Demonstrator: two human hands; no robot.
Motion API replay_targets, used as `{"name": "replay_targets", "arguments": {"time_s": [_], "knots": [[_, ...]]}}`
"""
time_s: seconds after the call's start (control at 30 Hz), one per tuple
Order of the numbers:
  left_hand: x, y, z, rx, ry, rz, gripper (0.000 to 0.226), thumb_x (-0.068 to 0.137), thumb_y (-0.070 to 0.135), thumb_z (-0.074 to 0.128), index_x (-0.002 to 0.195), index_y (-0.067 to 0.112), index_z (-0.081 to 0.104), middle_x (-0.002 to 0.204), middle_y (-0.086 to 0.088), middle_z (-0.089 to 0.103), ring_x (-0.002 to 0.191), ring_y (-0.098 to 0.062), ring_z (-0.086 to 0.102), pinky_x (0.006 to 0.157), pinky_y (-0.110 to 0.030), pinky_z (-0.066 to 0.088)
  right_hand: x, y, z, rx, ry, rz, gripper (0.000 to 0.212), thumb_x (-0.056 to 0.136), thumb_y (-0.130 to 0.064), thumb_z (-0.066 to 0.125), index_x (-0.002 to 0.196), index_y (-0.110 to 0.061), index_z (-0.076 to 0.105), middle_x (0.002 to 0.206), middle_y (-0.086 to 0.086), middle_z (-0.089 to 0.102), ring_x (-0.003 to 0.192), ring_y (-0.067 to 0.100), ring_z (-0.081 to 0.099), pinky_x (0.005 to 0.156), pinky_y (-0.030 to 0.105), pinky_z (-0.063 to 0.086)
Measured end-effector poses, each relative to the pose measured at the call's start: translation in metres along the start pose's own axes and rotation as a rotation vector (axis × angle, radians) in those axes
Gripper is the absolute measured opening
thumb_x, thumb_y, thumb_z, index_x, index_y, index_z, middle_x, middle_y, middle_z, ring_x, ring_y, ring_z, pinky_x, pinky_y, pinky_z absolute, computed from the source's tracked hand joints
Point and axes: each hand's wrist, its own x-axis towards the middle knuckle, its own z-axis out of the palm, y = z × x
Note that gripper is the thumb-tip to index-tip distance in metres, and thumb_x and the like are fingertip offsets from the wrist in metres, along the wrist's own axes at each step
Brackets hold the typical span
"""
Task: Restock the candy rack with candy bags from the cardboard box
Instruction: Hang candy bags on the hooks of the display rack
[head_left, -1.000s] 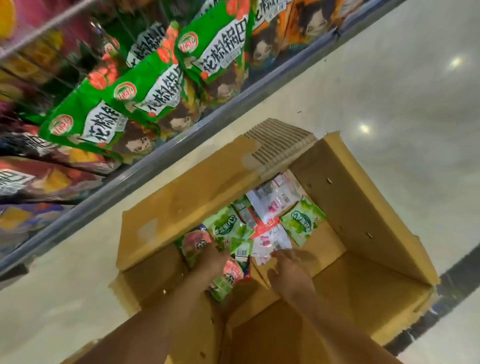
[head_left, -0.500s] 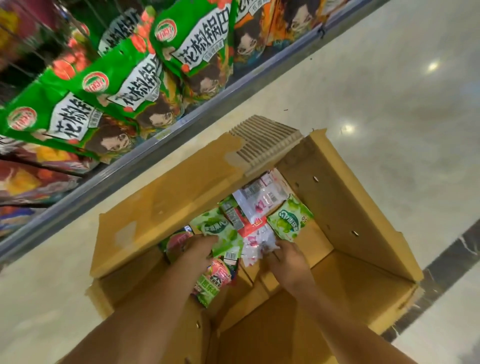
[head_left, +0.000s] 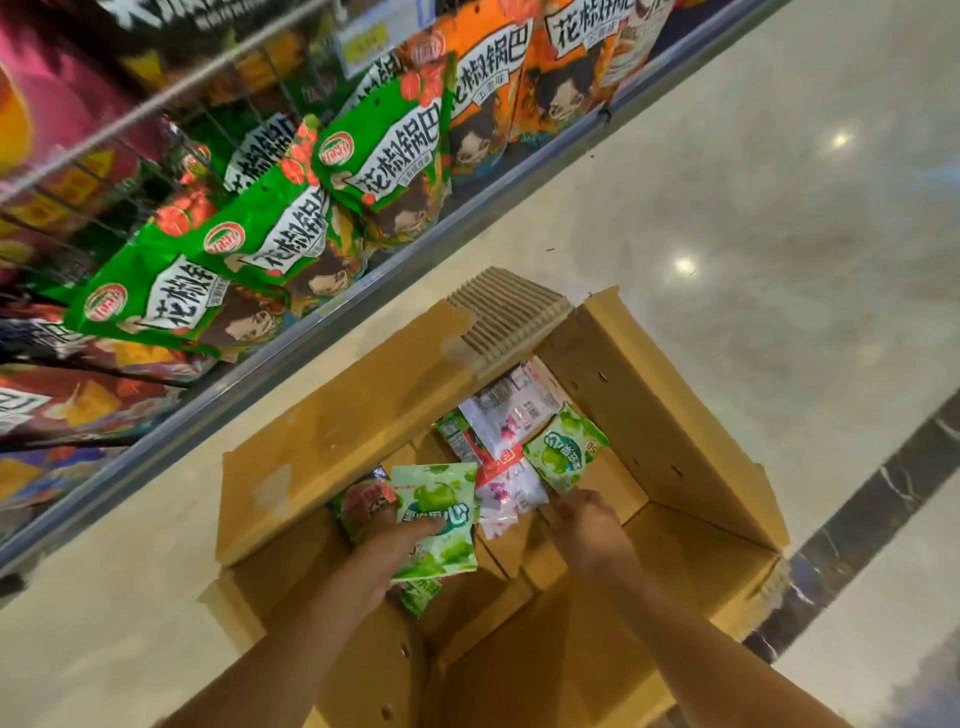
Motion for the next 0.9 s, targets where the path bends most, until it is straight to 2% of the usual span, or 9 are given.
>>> {"name": "replay_targets", "arguments": {"time_s": [0.13,0.27,0.43,0.57,0.7,0.77,0.83,0.87,0.9], "knots": [[0.009,-0.004,0.003,0.0,-0.069,0.133,0.026,0.09,0.02,0.081,0.113,0.023,0.069,0.101,0.007,0.081,0.093,-0.014,0.078,0.078,-0.032,0.059,0.032,0.002,0.013,-0.096,0.031,0.066,0.044,0.099,-0.032,0.051,0.143,-0.031,0.052,0.157,0.003,0.037,0.141,0.028,0.037,0.115,0.049,0.039],[0.026,-0.008,0.003,-0.024,-0.085,0.159,0.024,0.093,0.023,0.078,0.115,0.024,0.068,0.106,0.002,0.081,0.092,-0.017,0.079,0.083,-0.038,0.062,0.053,0.001,0.023,-0.251,-0.029,0.047,0.066,0.096,-0.029,0.059,0.156,-0.032,0.032,0.167,0.004,0.019,0.152,0.031,0.019,0.122,0.052,0.023],[0.028,-0.005,0.0,-0.023,-0.041,0.158,0.036,0.091,0.028,0.08,0.124,0.023,0.066,0.109,0.002,0.08,0.101,-0.022,0.078,0.097,-0.053,0.059,0.06,0.006,0.024,-0.234,-0.096,0.056,0.06,0.102,-0.027,0.039,0.16,-0.027,0.024,0.17,-0.001,0.018,0.155,0.028,0.016,0.124,0.051,0.017],[0.01,0.006,-0.004,0.059,0.014,0.205,0.032,0.091,0.027,0.08,0.119,0.019,0.068,0.111,-0.001,0.079,0.104,-0.023,0.076,0.099,-0.052,0.059,0.043,0.004,0.007,-0.241,-0.091,0.017,0.059,0.103,-0.036,0.04,0.159,-0.027,0.026,0.166,0.001,0.028,0.15,0.03,0.029,0.121,0.052,0.028],[-0.03,0.026,-0.006,0.088,-0.038,0.211,0.029,0.096,0.028,0.075,0.123,0.02,0.066,0.114,0.001,0.078,0.102,-0.018,0.077,0.093,-0.042,0.062,0.015,-0.009,-0.025,-0.124,-0.012,0.042,0.054,0.095,-0.042,0.054,0.144,-0.021,0.048,0.147,0.004,0.05,0.129,0.025,0.051,0.105,0.04,0.049],[-0.057,0.037,-0.008,0.153,-0.003,0.225,0.04,0.089,0.048,0.077,0.12,0.026,0.067,0.115,0.002,0.077,0.103,-0.019,0.075,0.092,-0.041,0.062,-0.012,-0.021,-0.049,-0.052,0.011,0.02,0.046,0.097,-0.038,0.055,0.139,-0.02,0.055,0.143,0.001,0.053,0.124,0.02,0.054,0.103,0.031,0.05],[-0.069,0.041,-0.014,0.222,0.071,0.267,0.064,0.066,0.076,0.073,0.113,0.033,0.069,0.115,0.004,0.075,0.104,-0.019,0.074,0.093,-0.045,0.061,-0.044,-0.036,-0.074,0.031,-0.003,0.009,0.043,0.104,-0.033,0.05,0.144,-0.019,0.053,0.149,-0.001,0.048,0.132,0.017,0.05,0.104,0.022,0.046],[-0.087,0.049,-0.015,0.244,0.074,0.275,0.069,0.062,0.08,0.069,0.113,0.034,0.068,0.117,0.006,0.074,0.106,-0.019,0.072,0.095,-0.046,0.06,-0.061,-0.043,-0.085,0.088,-0.003,0.004,0.043,0.106,-0.033,0.048,0.147,-0.02,0.051,0.152,-0.004,0.044,0.132,0.016,0.049,0.098,0.017,0.047],[-0.109,0.059,-0.016,0.25,0.061,0.281,0.064,0.069,0.076,0.069,0.116,0.033,0.066,0.121,0.009,0.071,0.11,-0.018,0.069,0.095,-0.043,0.059,-0.076,-0.049,-0.095,0.166,0.002,0.012,0.043,0.106,-0.034,0.048,0.147,-0.022,0.051,0.154,-0.005,0.043,0.131,0.015,0.049,0.091,0.013,0.047]]}}
